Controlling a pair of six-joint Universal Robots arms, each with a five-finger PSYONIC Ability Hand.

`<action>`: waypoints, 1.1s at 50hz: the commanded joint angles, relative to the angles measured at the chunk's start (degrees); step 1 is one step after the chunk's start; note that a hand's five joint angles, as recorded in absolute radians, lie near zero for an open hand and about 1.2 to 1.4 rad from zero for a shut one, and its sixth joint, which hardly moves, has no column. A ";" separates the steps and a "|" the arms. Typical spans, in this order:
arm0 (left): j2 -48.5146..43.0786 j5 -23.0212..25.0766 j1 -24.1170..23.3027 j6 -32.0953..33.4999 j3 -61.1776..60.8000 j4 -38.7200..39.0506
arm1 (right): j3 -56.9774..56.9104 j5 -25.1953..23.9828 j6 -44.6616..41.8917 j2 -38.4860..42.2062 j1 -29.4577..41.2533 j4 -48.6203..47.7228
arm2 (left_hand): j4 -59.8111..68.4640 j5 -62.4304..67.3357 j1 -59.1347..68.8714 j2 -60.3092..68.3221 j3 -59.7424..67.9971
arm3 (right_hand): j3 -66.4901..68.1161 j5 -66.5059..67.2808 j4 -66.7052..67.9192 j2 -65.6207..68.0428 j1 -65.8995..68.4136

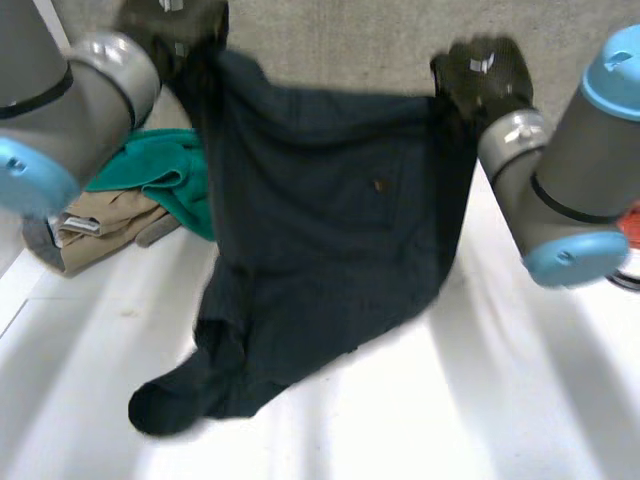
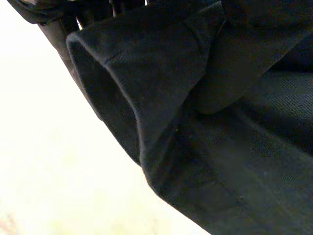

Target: Fold the laundry.

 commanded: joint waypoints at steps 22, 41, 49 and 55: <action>1.03 0.15 1.80 -16.07 -14.53 30.35 | -7.19 1.87 -1.19 5.97 -2.26 -20.27 | 11.13 13.67 13.00 11.41 11.53 | 11.59 11.65 11.11 12.35 14.96; 3.30 3.49 -0.22 2.63 -48.20 22.99 | 26.13 -3.67 -9.17 1.08 -5.42 -2.55 | 11.13 13.67 13.00 11.41 11.53 | 11.59 11.65 11.11 12.35 14.96; 16.66 4.28 -1.27 10.02 -56.03 0.07 | 34.58 -9.47 -25.96 -12.56 -8.23 20.93 | 11.13 13.67 13.00 11.41 11.53 | 11.59 11.65 11.11 12.35 14.96; 23.52 5.25 -3.38 15.56 -58.93 -18.66 | 41.08 -12.64 -36.95 -21.79 -10.17 36.85 | 11.13 13.67 13.00 11.41 11.53 | 11.59 11.65 11.11 12.35 14.96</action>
